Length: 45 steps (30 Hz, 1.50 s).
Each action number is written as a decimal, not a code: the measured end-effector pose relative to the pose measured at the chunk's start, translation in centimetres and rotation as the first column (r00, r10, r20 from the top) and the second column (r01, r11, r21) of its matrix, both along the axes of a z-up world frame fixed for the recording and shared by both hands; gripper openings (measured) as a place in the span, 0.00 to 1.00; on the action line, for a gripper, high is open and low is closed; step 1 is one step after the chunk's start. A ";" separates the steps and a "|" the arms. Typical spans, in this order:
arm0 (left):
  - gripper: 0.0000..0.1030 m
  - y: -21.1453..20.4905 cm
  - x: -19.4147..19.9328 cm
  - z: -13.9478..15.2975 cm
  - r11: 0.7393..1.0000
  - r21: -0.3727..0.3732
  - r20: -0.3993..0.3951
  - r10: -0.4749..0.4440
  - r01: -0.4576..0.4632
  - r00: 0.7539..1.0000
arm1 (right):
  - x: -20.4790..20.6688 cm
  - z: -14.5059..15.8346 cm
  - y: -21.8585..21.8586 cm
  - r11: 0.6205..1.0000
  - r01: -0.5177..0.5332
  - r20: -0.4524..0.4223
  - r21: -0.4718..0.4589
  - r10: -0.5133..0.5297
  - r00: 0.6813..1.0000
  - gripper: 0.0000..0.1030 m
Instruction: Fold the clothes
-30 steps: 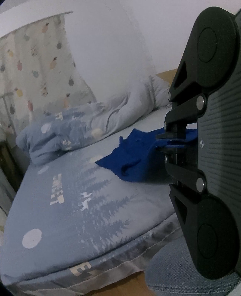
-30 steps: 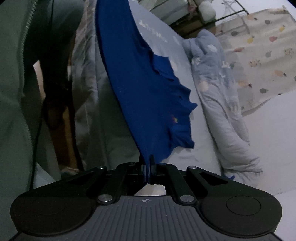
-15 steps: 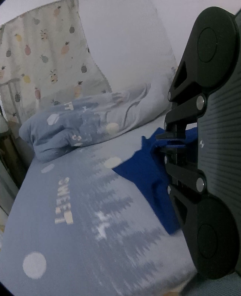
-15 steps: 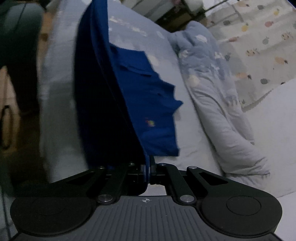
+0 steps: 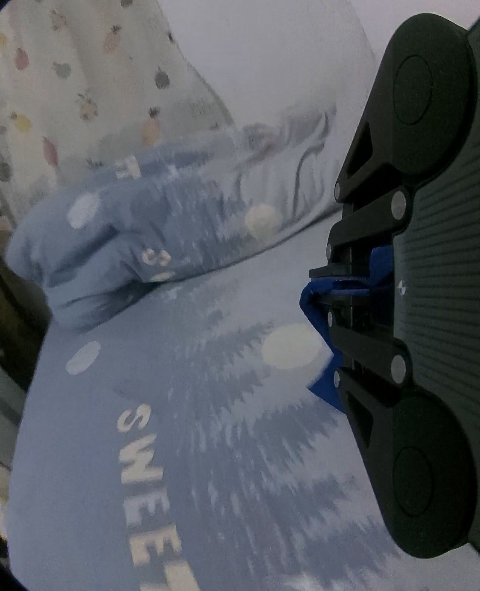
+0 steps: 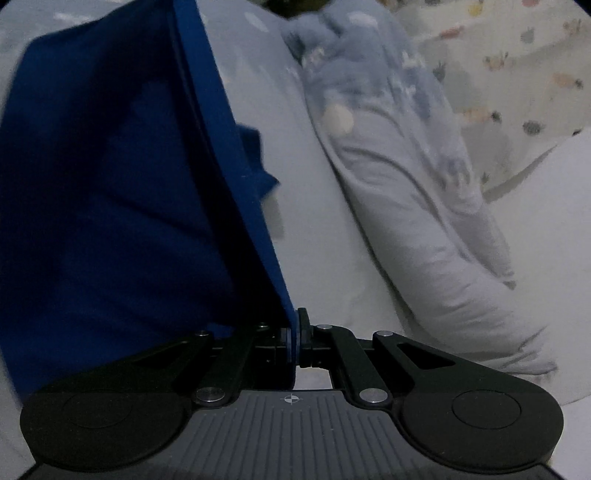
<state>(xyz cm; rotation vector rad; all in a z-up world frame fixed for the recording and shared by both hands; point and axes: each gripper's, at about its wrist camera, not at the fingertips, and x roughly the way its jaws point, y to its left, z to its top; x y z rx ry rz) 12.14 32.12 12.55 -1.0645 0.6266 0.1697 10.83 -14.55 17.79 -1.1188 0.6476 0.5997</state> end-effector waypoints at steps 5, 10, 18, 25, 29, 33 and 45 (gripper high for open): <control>0.06 0.0 8.2 -3.6 0.999 0.045 -0.062 -0.027 0.030 0.998 | 8.4 -4.9 0.1 0.998 0.058 -0.072 -0.005 -0.059 0.996 0.02; 0.07 -0.1 12.6 -7.9 0.996 0.053 -0.104 -0.062 0.068 0.993 | 15.0 -9.6 -0.4 0.982 0.179 -0.214 0.058 -0.163 0.963 0.03; 0.65 2.0 9.8 -8.6 0.991 0.073 0.091 -0.115 0.108 0.989 | 19.5 -10.3 -6.4 0.727 0.549 -0.296 0.413 -0.462 0.836 0.45; 0.70 2.0 -0.2 -6.7 0.958 0.186 0.058 -0.231 0.217 0.971 | 15.2 -8.3 -4.3 0.720 0.460 -0.074 0.520 -0.498 0.864 0.49; 0.74 1.4 -6.5 -5.8 0.925 0.248 0.016 -0.303 0.289 0.953 | 10.8 -8.7 3.7 0.855 0.164 -0.114 0.493 -0.124 0.986 0.46; 0.67 0.8 -12.8 -5.0 0.881 0.305 -0.030 -0.370 0.361 0.929 | 10.1 -10.9 10.1 0.905 -0.017 -0.222 0.426 0.122 0.967 0.01; 0.56 -0.3 -17.7 -7.5 0.888 0.230 -0.034 -0.402 0.398 0.915 | 19.3 -10.7 14.6 0.851 0.250 -0.046 0.462 -0.258 0.965 0.07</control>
